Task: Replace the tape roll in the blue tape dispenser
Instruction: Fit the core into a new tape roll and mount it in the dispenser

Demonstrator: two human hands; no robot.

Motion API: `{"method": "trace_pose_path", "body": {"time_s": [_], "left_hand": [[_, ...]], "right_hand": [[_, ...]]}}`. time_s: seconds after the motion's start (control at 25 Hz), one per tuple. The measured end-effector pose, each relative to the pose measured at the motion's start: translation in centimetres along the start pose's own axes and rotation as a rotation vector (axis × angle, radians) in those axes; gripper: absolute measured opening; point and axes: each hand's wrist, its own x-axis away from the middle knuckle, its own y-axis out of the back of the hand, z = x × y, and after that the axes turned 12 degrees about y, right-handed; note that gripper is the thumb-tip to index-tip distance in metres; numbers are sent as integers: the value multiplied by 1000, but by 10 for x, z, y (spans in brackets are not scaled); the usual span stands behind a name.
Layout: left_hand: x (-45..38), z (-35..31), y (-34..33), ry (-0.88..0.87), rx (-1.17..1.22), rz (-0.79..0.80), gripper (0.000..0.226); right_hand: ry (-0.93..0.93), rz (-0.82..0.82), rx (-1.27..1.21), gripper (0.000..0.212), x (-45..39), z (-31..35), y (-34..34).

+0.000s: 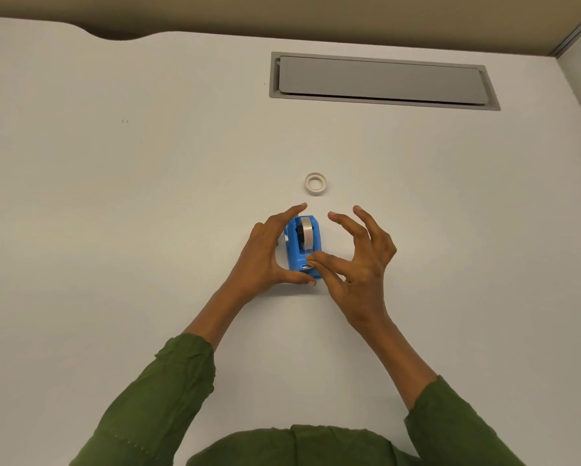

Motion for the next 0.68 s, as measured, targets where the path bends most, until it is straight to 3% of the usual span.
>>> {"method": "trace_pose_path", "body": {"time_s": [0.24,0.4,0.68], "left_hand": [[1,-1,1,4,-3,6,104],[0,1,1,10,9,5,104],[-1,4,0,30,3,6,101]], "right_hand": [[-1,-54,41,18,7,7,-2],[7,-61,72,9,15,9,-4],[12,-55,90,14,23,6,-2]]}}
